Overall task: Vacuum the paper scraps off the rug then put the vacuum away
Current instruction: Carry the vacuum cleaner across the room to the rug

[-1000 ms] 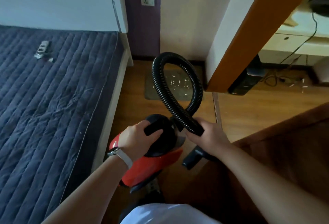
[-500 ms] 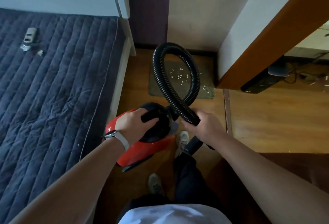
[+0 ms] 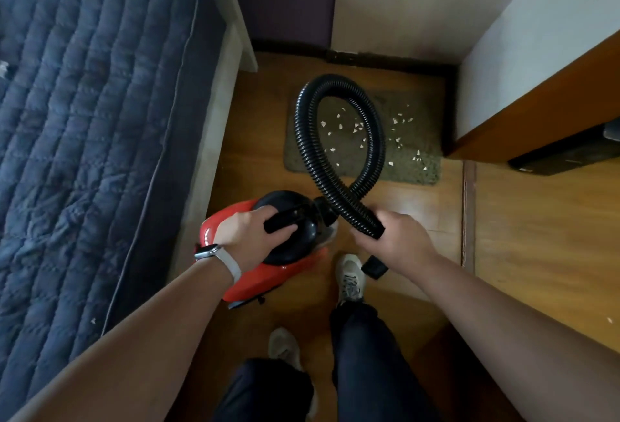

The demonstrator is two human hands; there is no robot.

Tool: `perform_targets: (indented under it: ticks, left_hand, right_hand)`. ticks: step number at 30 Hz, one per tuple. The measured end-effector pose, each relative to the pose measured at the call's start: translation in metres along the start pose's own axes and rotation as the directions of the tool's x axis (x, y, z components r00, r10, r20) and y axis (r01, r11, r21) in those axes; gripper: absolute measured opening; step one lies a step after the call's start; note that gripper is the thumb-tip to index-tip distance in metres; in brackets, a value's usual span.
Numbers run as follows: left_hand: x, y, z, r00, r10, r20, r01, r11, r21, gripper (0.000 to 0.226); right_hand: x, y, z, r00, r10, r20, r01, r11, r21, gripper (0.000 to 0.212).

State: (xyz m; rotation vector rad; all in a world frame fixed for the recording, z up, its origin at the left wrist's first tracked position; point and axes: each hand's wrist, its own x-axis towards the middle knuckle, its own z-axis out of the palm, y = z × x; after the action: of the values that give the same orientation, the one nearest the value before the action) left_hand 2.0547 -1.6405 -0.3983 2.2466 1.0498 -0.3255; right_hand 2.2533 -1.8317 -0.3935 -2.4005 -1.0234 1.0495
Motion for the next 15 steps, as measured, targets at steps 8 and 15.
perform_targets:
  ticks: [8, 15]
  left_hand:
    - [0.121, -0.091, 0.106, 0.999, 0.037, -0.007, -0.037, 0.999, -0.009, 0.039]
    - [0.209, -0.151, 0.192, 0.996, 0.078, -0.048, -0.077, 0.997, 0.033, 0.041]
  right_hand:
    - [0.119, 0.047, 0.111, 0.998, -0.018, -0.065, 0.006, 0.983, -0.181, 0.032]
    - [0.206, 0.087, 0.178, 0.993, 0.015, -0.115, -0.044, 0.967, -0.251, 0.029]
